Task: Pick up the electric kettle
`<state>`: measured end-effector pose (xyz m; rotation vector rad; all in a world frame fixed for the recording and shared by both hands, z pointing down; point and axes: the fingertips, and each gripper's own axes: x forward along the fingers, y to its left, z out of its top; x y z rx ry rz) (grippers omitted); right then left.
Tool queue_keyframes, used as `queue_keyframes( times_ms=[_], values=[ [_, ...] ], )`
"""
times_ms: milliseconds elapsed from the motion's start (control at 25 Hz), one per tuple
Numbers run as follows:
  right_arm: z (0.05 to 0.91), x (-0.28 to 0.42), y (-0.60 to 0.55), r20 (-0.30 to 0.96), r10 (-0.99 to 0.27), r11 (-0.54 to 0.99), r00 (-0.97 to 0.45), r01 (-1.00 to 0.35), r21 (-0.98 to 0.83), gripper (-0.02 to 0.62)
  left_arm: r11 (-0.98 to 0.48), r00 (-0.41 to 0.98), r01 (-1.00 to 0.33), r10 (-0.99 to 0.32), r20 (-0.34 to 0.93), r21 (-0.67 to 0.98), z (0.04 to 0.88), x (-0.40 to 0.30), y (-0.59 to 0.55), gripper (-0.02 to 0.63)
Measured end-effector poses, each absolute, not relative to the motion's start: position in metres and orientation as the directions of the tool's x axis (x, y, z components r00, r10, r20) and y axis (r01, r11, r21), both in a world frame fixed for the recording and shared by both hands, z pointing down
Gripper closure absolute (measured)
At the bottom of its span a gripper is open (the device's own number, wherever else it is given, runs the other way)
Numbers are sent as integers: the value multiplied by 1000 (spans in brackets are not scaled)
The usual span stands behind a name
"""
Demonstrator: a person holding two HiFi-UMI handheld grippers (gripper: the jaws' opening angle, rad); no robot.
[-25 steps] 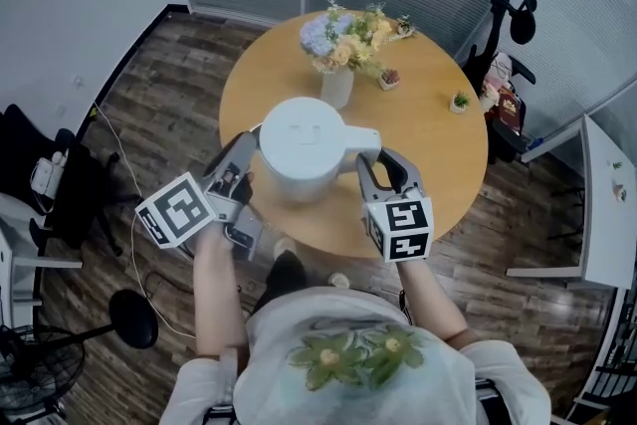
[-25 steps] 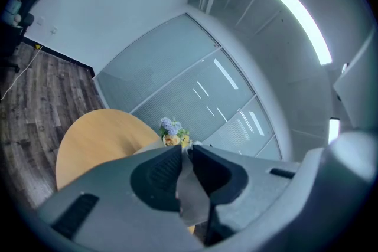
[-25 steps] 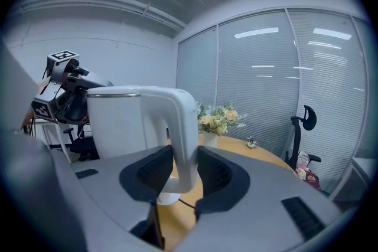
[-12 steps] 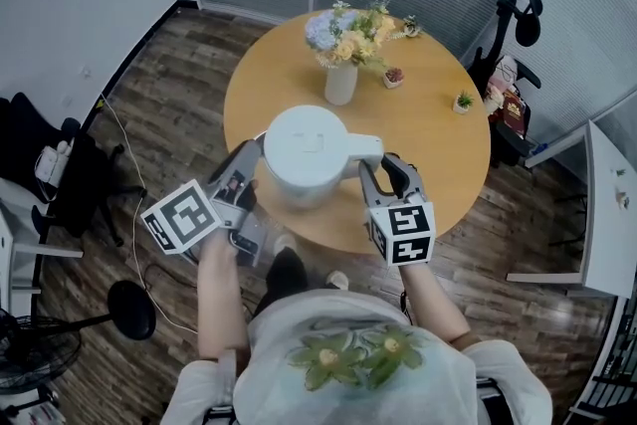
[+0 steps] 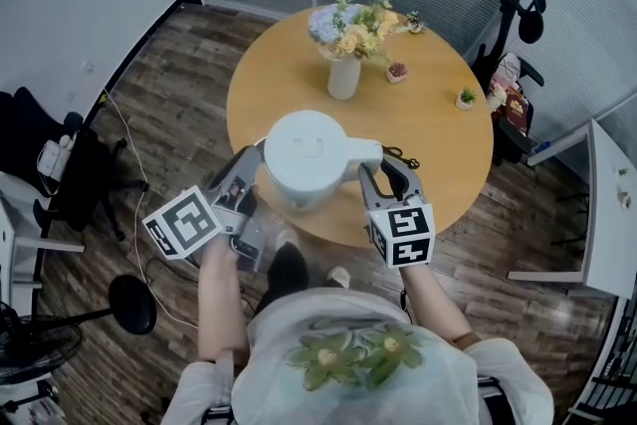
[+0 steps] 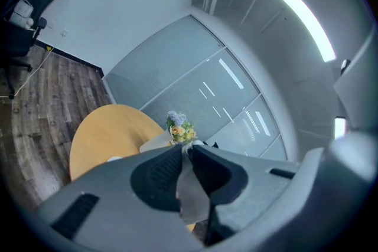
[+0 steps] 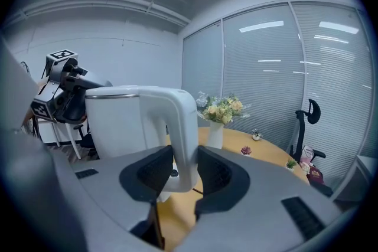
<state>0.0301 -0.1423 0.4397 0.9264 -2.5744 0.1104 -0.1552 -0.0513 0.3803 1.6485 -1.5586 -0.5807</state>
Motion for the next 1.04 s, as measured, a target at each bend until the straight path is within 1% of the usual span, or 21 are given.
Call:
queue_keyframes(
  times_ms=[120,320,600,1040],
  values=[
    [441,31,-138,399,-591,779,-701,-624,57,454,33,153,-625,-975,164,780,379,-153,-48,546],
    [444,31,-137,409,-584,781,-701,-622,49,454,71,138,-607,-971,193,791,385,-153,-45,546],
    [448,32,-137,422,-581,782,-696,-621,52,453,85,133,-592,-971,201,802,390,-151,-42,547],
    [454,30,-126,437,-568,788,-697,-615,44,454,80,136,-605,-970,202,792,393,-149,-29,548]
  ],
)
